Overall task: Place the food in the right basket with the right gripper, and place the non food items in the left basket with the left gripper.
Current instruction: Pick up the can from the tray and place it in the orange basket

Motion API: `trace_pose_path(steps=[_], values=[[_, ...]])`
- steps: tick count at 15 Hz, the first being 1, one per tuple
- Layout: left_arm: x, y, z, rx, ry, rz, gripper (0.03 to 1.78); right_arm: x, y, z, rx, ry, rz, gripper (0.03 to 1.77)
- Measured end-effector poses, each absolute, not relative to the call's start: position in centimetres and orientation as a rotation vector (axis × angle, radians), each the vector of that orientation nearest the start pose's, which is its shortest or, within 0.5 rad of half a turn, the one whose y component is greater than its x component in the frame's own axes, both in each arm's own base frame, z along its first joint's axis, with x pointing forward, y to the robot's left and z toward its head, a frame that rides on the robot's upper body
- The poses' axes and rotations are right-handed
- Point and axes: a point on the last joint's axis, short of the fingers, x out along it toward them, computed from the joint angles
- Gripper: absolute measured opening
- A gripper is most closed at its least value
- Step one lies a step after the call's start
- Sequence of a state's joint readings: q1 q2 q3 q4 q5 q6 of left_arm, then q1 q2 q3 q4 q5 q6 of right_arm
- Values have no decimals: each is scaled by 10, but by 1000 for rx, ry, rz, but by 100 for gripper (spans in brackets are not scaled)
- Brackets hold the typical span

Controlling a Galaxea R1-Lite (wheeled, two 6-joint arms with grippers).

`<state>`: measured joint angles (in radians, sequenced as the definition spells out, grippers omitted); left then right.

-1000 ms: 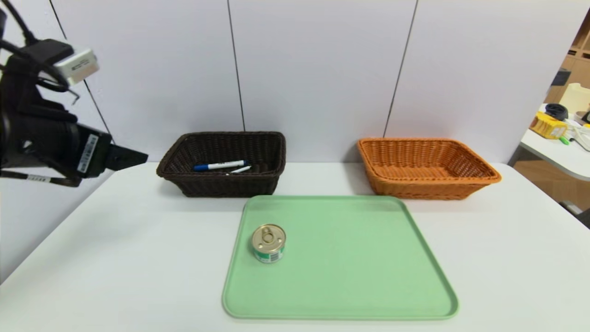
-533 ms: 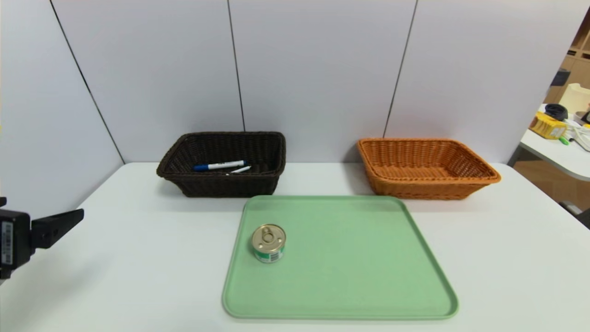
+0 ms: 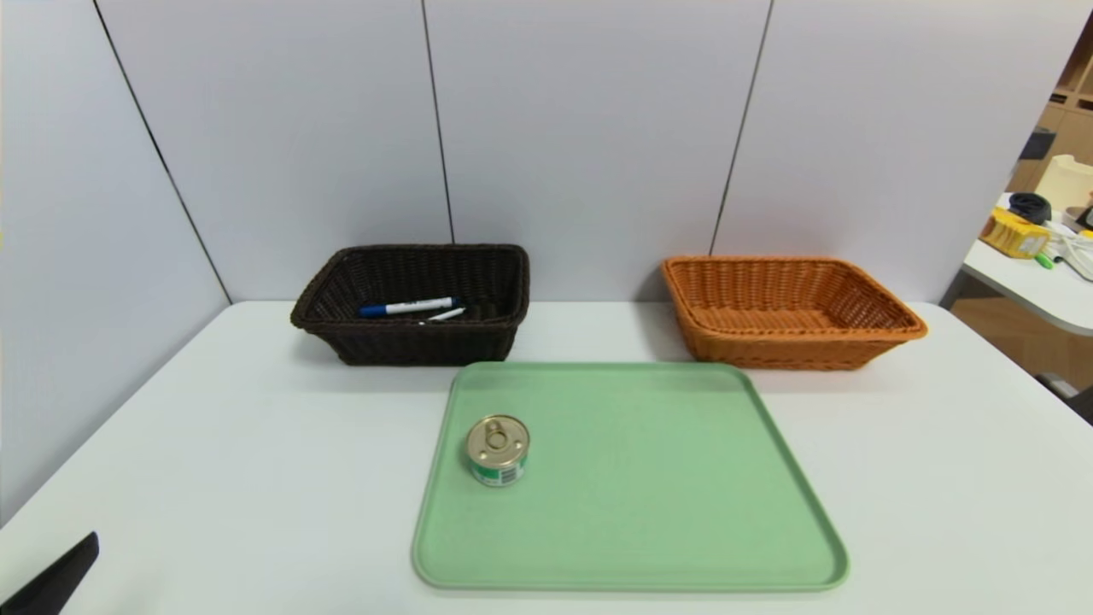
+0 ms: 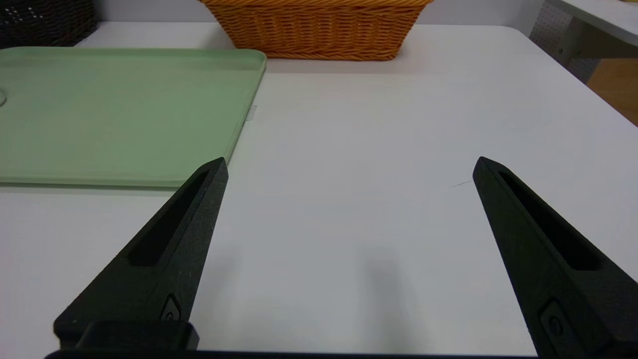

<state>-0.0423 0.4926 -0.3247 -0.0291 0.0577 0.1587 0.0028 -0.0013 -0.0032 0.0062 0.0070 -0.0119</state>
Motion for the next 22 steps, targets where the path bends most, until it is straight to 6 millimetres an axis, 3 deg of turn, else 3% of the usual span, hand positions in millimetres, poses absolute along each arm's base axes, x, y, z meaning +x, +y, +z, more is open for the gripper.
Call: trace_pose_path(steps=[5, 11, 22], values=[[-5, 0, 120, 171, 93, -40, 169, -23, 0, 76, -12, 1, 10, 170], [-20, -1, 78, 179, 38, -42, 169, -23, 0, 76, -11, 1, 10, 170], [-23, -1, 75, 59, 4, -34, 169, -23, 0, 76, -12, 1, 10, 170]])
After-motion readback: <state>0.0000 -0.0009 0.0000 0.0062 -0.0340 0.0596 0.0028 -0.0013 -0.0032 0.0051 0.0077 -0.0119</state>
